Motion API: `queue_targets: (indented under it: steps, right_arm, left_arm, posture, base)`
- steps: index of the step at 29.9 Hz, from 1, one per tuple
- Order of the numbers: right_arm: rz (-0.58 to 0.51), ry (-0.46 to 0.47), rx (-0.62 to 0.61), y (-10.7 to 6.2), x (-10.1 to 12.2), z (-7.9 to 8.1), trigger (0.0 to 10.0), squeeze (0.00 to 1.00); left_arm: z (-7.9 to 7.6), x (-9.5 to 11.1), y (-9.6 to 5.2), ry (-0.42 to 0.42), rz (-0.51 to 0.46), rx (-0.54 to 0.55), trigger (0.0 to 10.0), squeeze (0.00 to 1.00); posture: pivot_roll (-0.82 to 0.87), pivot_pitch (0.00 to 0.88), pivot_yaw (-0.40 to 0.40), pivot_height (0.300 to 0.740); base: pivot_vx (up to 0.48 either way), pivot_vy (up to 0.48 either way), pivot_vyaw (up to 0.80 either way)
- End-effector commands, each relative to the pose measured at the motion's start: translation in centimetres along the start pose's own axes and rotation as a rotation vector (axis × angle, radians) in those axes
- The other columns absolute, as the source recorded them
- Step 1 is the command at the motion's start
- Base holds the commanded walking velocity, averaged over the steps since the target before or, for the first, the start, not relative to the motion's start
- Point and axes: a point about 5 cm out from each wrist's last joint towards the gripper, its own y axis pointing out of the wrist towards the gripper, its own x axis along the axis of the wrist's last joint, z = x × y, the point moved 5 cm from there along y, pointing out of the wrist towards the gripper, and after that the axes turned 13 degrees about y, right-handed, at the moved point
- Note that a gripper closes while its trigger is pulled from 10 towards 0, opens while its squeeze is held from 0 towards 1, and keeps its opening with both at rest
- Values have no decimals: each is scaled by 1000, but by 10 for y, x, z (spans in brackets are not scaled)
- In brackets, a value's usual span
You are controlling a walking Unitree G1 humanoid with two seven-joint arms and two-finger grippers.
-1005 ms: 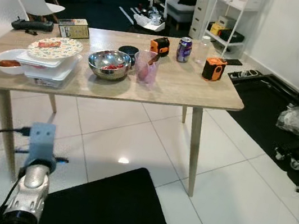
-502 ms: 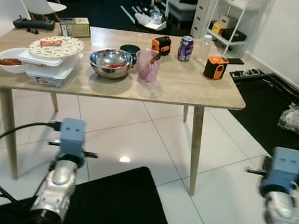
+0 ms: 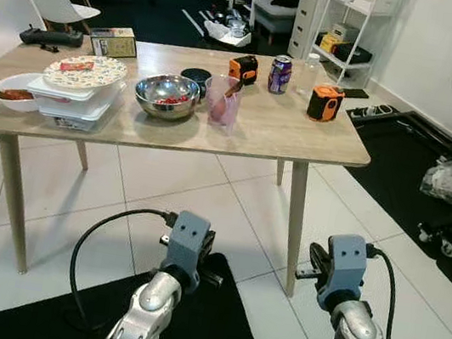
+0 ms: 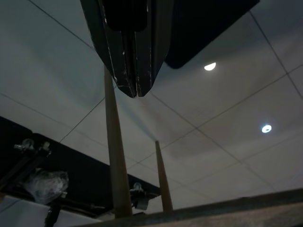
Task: Restocking fridge
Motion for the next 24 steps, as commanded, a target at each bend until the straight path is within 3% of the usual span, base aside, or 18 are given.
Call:
queue_targets:
  steps: [1, 3, 4, 5, 6, 11, 14, 18, 19, 21, 23, 24]
  right_arm:
    - [33, 4, -28, -5, -10, -7, 10000, 0]
    - [158, 2, -127, -23, -41, -34, 10000, 0]
    - [158, 2, -127, -23, -41, -34, 10000, 0]
    - [267, 4, -204, -43, -68, -55, 10000, 0]
    - [319, 11, -244, -55, -81, -64, 10000, 0]
    - [408, 40, -335, -77, -103, -78, 10000, 0]
    - [429, 82, -391, -82, -108, -84, 10000, 0]
    - [420, 66, -390, -80, -105, -84, 10000, 0]
    - [331, 12, -343, -62, -84, -80, 10000, 0]
    - [304, -3, -331, -57, -77, -78, 10000, 0]
    - [193, -5, -324, -39, -46, -79, 10000, 0]
    - [193, -5, -324, -39, -46, -79, 10000, 0]
  left_arm:
    - [-1, -15, -6, 1, 47, 0, 10000, 0]
    - [14, -56, -23, -9, 192, 57, 10000, 0]
    - [14, -56, -23, -9, 192, 57, 10000, 0]
    - [26, -89, -42, -7, 316, 111, 10000, 0]
    - [32, -102, -52, -9, 368, 135, 10000, 0]
    - [43, -118, -65, 2, 431, 180, 10000, 0]
    - [45, -118, -66, 5, 431, 188, 10000, 0]
    - [46, -114, -63, 5, 414, 192, 10000, 0]
    - [52, -99, -52, 12, 352, 214, 10000, 0]
    - [54, -95, -50, 15, 334, 221, 10000, 0]
    - [63, -76, -39, 21, 270, 249, 10000, 0]
    - [63, -76, -39, 21, 270, 249, 10000, 0]
  posture:
    - [-13, 40, -15, 740]
    - [-8, 41, -15, 740]
    - [-8, 41, -15, 740]
    - [-10, 43, -15, 740]
    - [-9, 43, -15, 740]
    - [-8, 45, -16, 740]
    - [-6, 44, -16, 740]
    - [-8, 44, -15, 740]
    - [-8, 45, -15, 740]
    - [-8, 45, -15, 740]
    - [-7, 44, -14, 740]
    - [-7, 44, -14, 740]
  base:
    - [0, 0, 0]
    - [0, 0, 0]
    - [0, 0, 0]
    - [0, 0, 0]
    - [0, 0, 0]
    - [0, 0, 0]
    - [0, 0, 0]
    - [0, 0, 0]
    - [0, 0, 0]
    - [0, 0, 0]
    - [0, 0, 0]
    - [0, 0, 0]
